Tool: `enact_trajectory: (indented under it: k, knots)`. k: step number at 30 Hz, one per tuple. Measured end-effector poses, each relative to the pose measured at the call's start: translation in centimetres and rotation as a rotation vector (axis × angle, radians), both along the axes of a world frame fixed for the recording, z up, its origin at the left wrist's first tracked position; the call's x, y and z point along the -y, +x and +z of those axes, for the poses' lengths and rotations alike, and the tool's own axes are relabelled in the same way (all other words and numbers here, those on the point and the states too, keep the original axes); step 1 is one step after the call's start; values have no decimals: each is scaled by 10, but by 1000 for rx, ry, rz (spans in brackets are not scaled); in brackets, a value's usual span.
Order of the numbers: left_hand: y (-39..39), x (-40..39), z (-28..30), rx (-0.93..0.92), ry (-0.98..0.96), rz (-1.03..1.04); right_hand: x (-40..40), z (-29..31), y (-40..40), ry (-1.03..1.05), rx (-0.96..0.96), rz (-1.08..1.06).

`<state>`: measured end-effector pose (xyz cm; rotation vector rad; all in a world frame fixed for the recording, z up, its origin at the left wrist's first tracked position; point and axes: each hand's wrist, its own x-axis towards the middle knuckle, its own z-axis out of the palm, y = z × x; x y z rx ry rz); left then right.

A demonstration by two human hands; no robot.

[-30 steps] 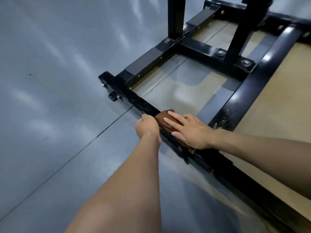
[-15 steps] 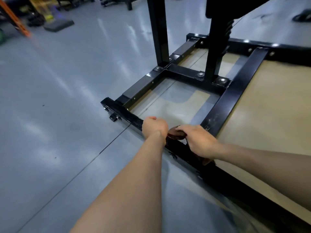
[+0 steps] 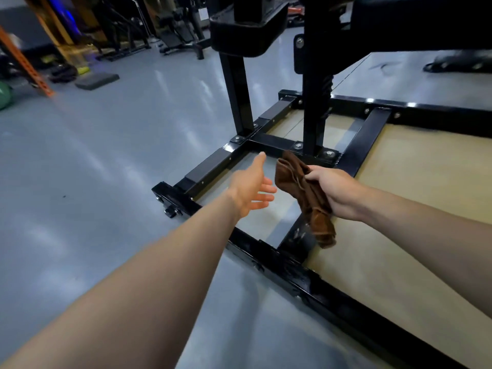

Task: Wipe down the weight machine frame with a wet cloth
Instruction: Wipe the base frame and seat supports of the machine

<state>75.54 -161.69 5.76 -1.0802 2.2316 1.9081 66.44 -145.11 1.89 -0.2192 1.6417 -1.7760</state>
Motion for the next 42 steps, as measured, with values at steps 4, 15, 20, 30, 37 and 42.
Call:
enact_trajectory:
  k: [4, 15, 20, 30, 37, 42]
  knots:
    - [-10, -12, -4, -6, 4, -28, -6, -1, 3, 28, 2, 39]
    - [-27, -33, 1, -160, 140, -30, -10, 10, -3, 110, -16, -114]
    - [-21, -25, -2, -230, 231, 66, -19, 8, -15, 21, 86, -195]
    - [-15, 6, 3, -119, 222, 134, -18, 10, -6, 59, 77, -43]
    - [-7, 16, -1, -35, 117, -109, -15, 11, -5, 89, -35, -145]
    - [1, 4, -1, 28, -263, -195, -21, 14, -7, 442, -403, 265]
